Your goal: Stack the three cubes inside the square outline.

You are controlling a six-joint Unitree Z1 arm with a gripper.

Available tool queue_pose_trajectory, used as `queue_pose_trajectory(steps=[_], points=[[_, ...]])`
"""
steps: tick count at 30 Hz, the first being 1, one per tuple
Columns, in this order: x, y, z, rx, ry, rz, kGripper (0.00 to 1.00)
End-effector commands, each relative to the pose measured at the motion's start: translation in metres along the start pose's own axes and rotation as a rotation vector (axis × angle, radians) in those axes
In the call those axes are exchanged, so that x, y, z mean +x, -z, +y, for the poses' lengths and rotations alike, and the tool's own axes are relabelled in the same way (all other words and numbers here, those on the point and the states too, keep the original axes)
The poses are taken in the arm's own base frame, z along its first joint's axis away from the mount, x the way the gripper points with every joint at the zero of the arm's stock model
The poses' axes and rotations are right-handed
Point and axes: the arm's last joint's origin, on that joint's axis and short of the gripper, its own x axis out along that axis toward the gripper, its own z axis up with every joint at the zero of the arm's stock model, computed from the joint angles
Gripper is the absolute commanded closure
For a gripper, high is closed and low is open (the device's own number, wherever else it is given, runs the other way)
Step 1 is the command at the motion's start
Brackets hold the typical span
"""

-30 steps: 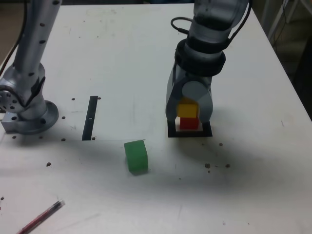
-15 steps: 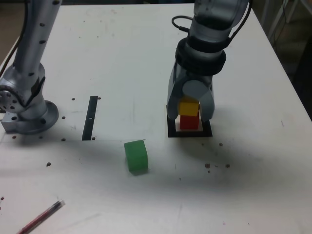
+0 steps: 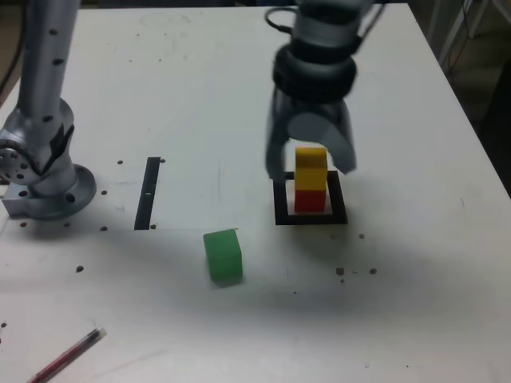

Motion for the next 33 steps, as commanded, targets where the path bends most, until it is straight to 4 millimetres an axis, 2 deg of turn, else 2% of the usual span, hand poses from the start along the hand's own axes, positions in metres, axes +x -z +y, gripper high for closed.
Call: queue_pose_trajectory(steps=[1,6,10,14,19,27,33], points=[[-0.014,0.017,0.002,0.018,0.006,-0.026,0.00],[-0.031,0.061,0.000,0.087,0.011,-0.066,0.00],[-0.028,0.101,-0.002,0.077,0.040,-0.061,0.00],[-0.022,0.123,-0.012,0.095,0.081,-0.053,0.00],[-0.014,0.131,-0.040,0.109,0.076,-0.033,0.01],[0.002,0.124,-0.092,-0.016,-0.017,-0.051,0.04],[0.021,0.111,-0.107,-0.063,-0.044,-0.020,0.02]])
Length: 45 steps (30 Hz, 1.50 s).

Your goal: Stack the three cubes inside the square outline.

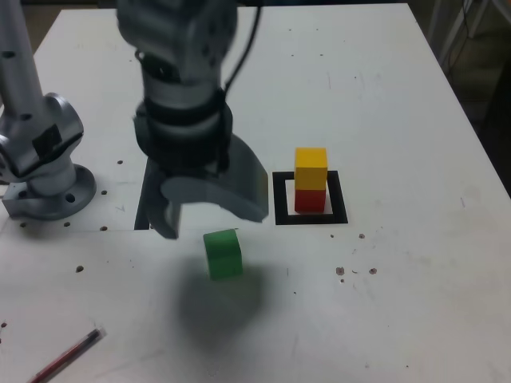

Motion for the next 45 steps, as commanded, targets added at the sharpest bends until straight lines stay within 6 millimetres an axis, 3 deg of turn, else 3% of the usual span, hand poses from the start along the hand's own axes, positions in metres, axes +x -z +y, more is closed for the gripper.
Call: queue_pose_trajectory(steps=[1,17,23,40,45], points=[[0.005,0.000,-0.001,-0.007,-0.004,0.014,0.02],[0.057,-0.029,-0.024,-0.041,0.081,0.063,0.04],[0.059,-0.028,-0.018,-0.052,0.074,0.068,0.13],[0.067,-0.036,-0.014,-0.068,0.009,0.046,0.24],[0.063,-0.034,-0.008,-0.076,-0.011,0.045,0.31]])
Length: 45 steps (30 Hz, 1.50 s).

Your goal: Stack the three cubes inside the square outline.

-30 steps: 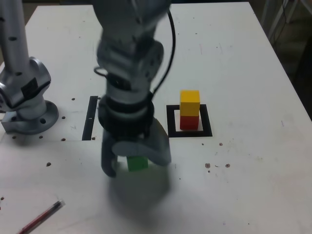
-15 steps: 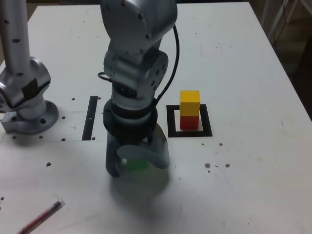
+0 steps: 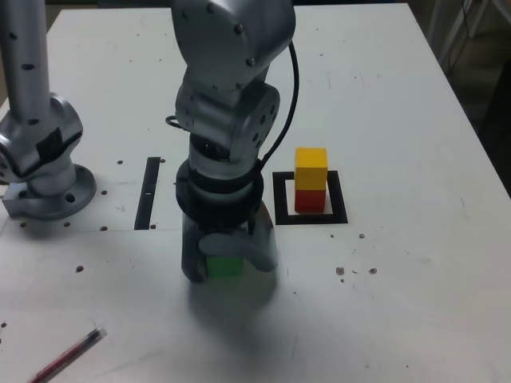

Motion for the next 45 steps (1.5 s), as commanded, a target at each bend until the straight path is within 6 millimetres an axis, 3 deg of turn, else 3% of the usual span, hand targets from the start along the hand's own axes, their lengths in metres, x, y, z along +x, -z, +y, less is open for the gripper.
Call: queue_pose_trajectory(steps=[1,7,14,24,32,36,45], points=[[-0.003,0.002,0.004,-0.004,-0.012,0.007,0.33],[-0.011,0.007,0.009,-0.007,-0.013,0.016,0.41],[-0.019,0.009,0.009,-0.007,0.006,0.016,0.57],[-0.023,0.007,0.008,-0.002,0.024,-0.009,0.65],[-0.031,0.008,0.010,0.008,0.030,-0.034,0.82],[-0.051,0.014,0.019,0.006,0.017,-0.062,0.86],[-0.125,0.031,0.069,0.041,0.003,-0.104,0.87]])
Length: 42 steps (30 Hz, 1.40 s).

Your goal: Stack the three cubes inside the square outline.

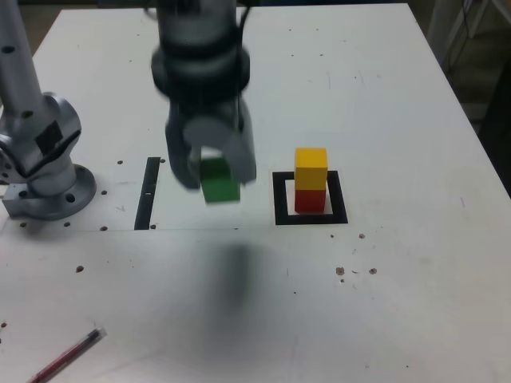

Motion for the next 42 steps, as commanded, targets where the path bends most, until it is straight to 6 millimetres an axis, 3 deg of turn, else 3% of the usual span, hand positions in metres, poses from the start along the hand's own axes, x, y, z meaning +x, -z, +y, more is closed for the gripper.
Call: queue_pose_trajectory(steps=[1,8,12,19,24,42], points=[[-0.016,0.000,0.013,0.015,-0.001,0.008,0.87],[-0.045,-0.030,0.040,0.040,0.049,-0.021,0.87],[-0.051,-0.055,0.049,0.065,0.042,-0.009,0.87],[-0.041,-0.087,0.050,0.090,0.053,0.008,0.86],[-0.023,-0.101,0.054,0.083,0.033,0.054,0.86],[0.004,-0.120,0.056,0.076,-0.024,0.096,0.86]])
